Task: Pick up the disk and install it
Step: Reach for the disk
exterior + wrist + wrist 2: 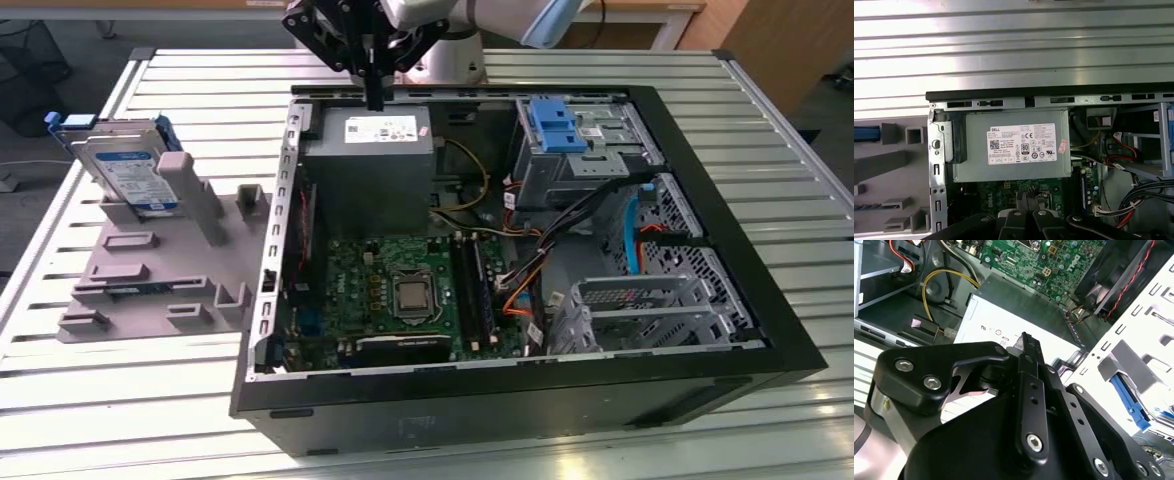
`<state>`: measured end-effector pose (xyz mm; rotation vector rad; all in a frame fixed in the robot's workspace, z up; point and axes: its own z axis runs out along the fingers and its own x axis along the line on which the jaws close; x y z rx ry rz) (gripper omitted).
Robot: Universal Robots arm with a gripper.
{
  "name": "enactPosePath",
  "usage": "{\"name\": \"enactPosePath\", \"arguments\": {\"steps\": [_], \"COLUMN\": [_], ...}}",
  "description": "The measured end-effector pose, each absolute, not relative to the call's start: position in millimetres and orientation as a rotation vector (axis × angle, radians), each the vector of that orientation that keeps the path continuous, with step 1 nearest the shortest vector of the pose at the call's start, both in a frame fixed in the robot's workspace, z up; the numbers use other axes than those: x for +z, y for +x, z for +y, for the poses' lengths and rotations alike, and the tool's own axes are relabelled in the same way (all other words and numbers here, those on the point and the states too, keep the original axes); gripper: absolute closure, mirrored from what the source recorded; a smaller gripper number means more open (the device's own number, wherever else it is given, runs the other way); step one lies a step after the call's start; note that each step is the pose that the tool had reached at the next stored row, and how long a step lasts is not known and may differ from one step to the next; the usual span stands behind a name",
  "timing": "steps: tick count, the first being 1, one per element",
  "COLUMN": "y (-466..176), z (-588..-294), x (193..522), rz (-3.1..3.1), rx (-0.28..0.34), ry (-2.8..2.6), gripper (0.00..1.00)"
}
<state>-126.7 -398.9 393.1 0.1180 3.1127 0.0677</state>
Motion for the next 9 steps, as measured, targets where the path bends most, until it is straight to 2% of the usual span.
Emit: {"name": "enactPosePath", "arguments": {"steps": [9], "y": [-128.3], "z": [-398.9], "x": [393.1], "rz": [3.113], "rx": [0.068], "ry": [0.118], "gripper": [0.89]}}
